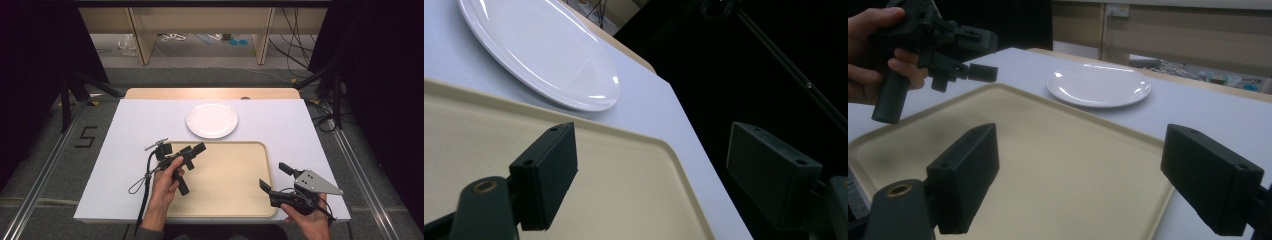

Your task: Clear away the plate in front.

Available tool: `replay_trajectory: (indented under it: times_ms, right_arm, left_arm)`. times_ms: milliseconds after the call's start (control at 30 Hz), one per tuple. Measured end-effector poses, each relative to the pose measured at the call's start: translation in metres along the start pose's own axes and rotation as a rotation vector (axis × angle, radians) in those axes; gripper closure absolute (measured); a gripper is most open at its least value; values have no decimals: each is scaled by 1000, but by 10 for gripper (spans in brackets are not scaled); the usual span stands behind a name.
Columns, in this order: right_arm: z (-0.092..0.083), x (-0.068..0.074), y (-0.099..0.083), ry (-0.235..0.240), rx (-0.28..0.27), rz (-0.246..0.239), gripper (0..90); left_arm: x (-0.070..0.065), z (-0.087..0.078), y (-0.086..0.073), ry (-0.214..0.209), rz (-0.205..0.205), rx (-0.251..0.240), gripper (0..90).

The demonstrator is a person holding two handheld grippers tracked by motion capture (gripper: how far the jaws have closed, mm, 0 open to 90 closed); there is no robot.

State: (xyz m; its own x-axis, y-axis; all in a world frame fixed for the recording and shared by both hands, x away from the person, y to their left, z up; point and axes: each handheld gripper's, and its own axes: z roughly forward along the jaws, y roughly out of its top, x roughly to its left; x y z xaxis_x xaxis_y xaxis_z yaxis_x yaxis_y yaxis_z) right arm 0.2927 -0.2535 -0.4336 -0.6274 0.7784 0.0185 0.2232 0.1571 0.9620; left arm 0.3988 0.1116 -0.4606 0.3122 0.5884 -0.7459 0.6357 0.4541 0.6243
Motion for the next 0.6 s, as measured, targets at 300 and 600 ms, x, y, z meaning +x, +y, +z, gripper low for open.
replay_trajectory:
  times_ms: [300,600]
  right_arm:
    - [-1,0,0,-3,9,0,169]
    - [0,-1,0,-2,-9,2,169]
  left_arm:
    - [-4,18,15,26,-60,7,205]
    - [1,32,22,74,-99,8,216]
